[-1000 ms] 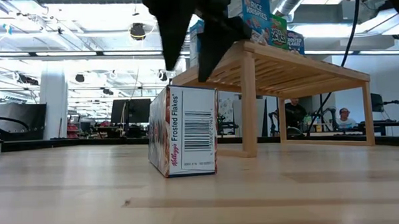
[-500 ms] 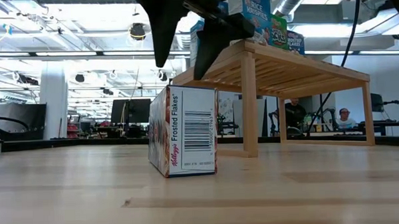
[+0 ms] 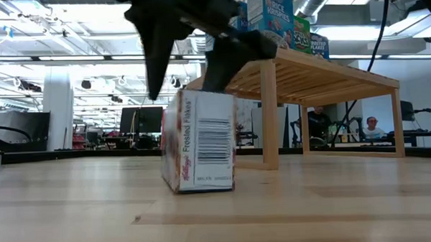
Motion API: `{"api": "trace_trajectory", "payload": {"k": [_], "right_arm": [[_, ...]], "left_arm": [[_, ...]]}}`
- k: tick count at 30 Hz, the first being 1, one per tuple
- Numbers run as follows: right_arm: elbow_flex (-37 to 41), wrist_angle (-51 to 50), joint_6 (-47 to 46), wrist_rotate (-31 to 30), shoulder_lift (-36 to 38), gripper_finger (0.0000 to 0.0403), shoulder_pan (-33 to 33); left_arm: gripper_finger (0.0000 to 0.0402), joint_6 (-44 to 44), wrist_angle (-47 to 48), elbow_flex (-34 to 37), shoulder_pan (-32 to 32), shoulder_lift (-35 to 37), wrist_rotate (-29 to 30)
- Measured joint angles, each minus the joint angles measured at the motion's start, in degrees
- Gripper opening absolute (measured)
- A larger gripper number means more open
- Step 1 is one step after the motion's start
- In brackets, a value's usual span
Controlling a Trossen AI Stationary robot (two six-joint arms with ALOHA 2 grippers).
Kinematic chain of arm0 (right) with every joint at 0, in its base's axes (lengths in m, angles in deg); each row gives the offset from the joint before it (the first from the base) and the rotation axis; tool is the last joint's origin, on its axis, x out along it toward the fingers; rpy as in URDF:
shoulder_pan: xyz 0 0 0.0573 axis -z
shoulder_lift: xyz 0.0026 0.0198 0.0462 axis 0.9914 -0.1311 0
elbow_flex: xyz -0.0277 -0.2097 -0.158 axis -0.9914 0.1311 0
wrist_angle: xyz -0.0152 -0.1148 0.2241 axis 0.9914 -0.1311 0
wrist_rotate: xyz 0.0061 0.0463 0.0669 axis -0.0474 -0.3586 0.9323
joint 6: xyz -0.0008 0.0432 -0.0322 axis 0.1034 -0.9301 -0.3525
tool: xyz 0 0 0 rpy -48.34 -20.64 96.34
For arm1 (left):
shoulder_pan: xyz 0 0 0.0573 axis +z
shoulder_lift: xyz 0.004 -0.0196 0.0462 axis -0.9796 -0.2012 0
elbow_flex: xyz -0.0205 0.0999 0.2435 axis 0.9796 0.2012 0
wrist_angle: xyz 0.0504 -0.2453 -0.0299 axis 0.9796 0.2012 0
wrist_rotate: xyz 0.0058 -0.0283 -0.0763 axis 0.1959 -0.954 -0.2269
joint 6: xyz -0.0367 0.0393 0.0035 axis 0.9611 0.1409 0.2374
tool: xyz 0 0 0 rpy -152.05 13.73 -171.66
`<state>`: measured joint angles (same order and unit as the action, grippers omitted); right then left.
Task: Stack cereal on shelf
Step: Put the blue cereal aligned with the other blue cereal boxes on the shelf
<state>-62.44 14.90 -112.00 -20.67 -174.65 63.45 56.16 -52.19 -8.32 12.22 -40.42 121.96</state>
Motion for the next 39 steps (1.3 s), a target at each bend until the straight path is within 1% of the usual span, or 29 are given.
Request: {"api": "trace_trajectory", "payload": {"k": [4, 9, 14, 16, 18, 22, 25, 27, 28, 31, 34, 37, 39], "right_arm": [[-0.13, 1.66, 0.16, 1.05, -0.82, 0.0286, -0.18], [-2.00, 0.44, 0.27, 1.46, -0.85, 0.0286, -0.55], [-5.29, -0.37, 5.96, 3.91, -0.93, 0.0286, -3.56], [-5.65, -0.65, 9.24, 4.02, -0.93, 0.0286, -5.18], [-5.64, -1.90, 10.36, 3.83, -0.93, 0.0286, -6.62], [-5.64, -4.97, 4.75, 3.44, -0.93, 0.0286, -7.74], [-5.64, -4.39, 1.10, 1.86, -0.93, 0.0286, -7.47], [-5.64, -2.74, 0.36, 1.08, -0.91, 0.0286, -7.05], [-5.64, -1.85, 0.91, 1.95, -0.91, 0.0286, -6.84], [-5.64, -0.23, 5.07, 8.32, -0.91, 0.0286, -5.69], [-5.64, -0.42, 5.65, 11.46, -0.91, 0.0286, -4.55], [-5.64, -0.29, 7.52, 16.43, -0.88, 0.0286, -3.27], [-5.64, -0.15, 9.35, 16.65, -0.86, 0.0286, -2.66]], "left_arm": [[0.0131, 0.37, 0.13, 0.00, -0.38, 0.00, -0.31], [0.0131, 0.92, 0.11, 0.00, -0.57, 0.00, -0.40], [0.0131, 1.18, 0.10, 0.00, -0.57, 0.00, -0.37], [0.0131, 1.19, 0.11, 0.00, -0.57, 0.00, -0.35], [0.0131, 1.21, 0.10, 0.00, -0.57, 0.00, -0.18], [0.0131, 1.23, 0.10, 0.00, -0.57, 0.00, 0.27], [0.0131, 1.24, 0.10, 0.00, -0.52, 0.00, 0.31], [0.0131, 1.75, 0.13, 0.00, -0.52, 0.00, 0.40], [0.0131, 2.37, 0.15, 0.00, -0.41, 0.00, 0.48], [0.0131, 3.70, 0.27, 0.00, 0.05, 0.00, 0.46], [0.0131, 4.75, 1.26, 0.00, 0.69, 0.00, 0.73], [0.0131, 6.58, 3.24, 0.02, 1.38, 0.00, 1.01], [0.0131, 7.90, 4.23, 0.04, 1.66, 0.00, 1.94]]}}
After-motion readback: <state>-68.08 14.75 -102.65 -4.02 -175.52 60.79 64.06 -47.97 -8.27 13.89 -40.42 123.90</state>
